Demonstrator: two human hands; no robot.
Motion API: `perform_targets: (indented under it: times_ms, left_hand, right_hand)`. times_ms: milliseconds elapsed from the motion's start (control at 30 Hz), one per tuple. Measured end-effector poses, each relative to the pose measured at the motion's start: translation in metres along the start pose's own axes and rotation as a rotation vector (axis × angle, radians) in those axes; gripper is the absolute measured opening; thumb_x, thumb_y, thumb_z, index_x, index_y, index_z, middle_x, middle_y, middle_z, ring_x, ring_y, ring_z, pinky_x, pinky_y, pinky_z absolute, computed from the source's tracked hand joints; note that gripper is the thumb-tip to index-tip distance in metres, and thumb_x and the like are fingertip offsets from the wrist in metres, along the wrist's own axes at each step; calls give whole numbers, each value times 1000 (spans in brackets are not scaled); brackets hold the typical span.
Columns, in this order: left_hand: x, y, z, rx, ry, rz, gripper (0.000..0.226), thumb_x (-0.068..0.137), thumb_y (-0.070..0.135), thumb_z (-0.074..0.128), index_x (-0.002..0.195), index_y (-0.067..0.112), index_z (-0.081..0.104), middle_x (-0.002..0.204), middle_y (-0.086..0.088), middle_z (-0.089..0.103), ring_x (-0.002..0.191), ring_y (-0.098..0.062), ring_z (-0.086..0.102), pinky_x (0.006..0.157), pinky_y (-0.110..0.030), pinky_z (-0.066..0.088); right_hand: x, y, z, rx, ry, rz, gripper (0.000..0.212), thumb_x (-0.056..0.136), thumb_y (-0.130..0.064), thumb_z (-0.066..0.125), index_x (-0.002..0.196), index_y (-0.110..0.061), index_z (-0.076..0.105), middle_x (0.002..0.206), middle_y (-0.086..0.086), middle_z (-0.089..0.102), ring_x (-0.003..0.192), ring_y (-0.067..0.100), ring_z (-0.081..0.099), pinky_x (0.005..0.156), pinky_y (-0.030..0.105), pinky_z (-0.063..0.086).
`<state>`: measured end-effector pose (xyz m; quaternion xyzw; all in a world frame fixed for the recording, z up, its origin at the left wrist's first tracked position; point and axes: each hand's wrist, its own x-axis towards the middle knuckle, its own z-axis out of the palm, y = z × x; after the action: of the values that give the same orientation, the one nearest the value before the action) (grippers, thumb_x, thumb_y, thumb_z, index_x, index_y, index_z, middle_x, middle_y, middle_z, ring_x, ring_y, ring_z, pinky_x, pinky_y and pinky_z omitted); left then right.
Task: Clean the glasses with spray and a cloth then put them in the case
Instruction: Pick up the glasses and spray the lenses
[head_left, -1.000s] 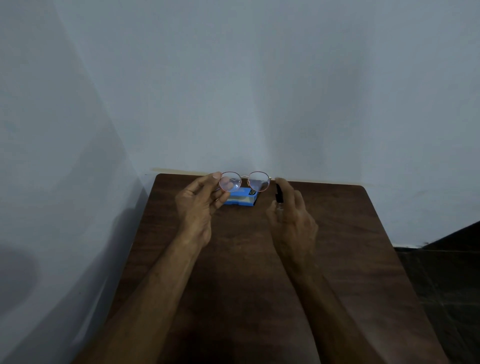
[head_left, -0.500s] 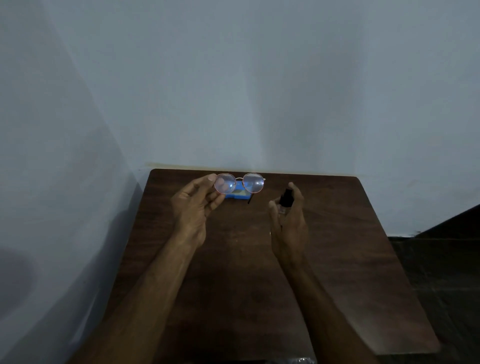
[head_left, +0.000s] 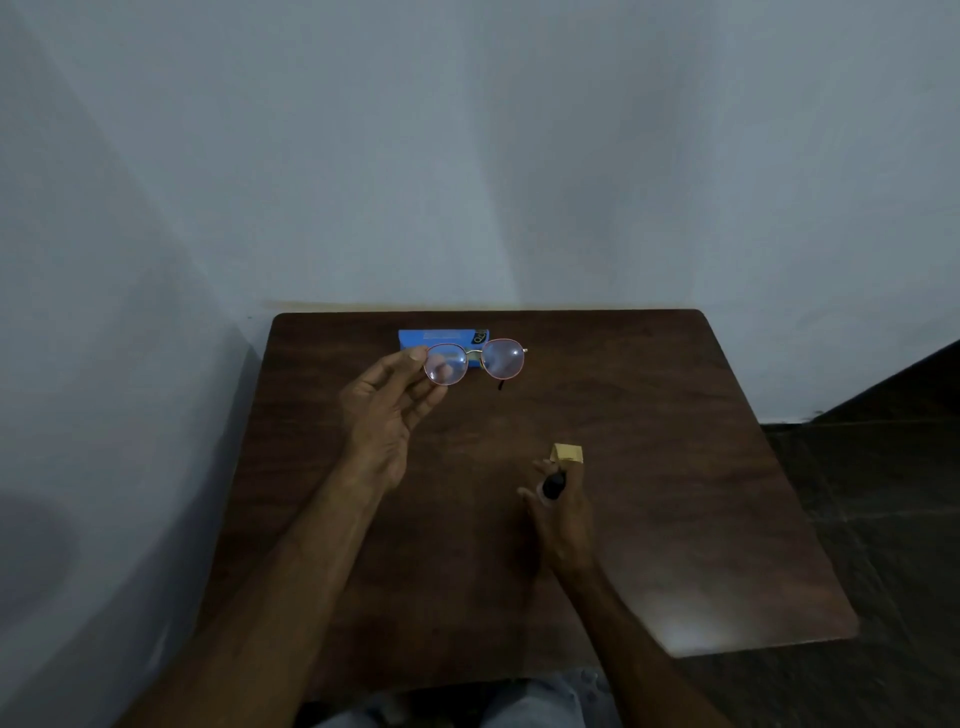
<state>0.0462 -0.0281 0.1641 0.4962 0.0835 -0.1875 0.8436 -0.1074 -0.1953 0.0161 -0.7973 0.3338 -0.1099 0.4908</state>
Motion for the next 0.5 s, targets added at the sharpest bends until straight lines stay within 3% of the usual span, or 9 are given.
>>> perform_targets:
  times_ms: [300,433,500]
  left_hand:
    - [4,-9,5,16,-24,-34,10,98,10,70,107,10,76,97,-7,82,82,-16,80,71,-25,64]
    - [7,-10,9,7,-31,-42,9,99,8,68,103,11,76,96,-6,82,81,-15,80,70,-25,64]
    - [8,-11,10,3,-31,-43,9,100,8,68,103,11,76,95,-5,82,81,-15,80,70,-25,64]
  right_hand:
    - [-2,27,1,-25,-89,71,69,86,-23,88,139,-25,45,138,-3,64,128,18,63,96,26,50]
    - [-12,42,-14,-77,-215,-18,107,78,-20,92,162,-28,25,159,-5,45,145,10,44,117,32,42]
    - [-15,51,-24,-131,-265,-78,110,80,-14,83,165,-37,17,162,-7,41,147,9,40,120,33,38]
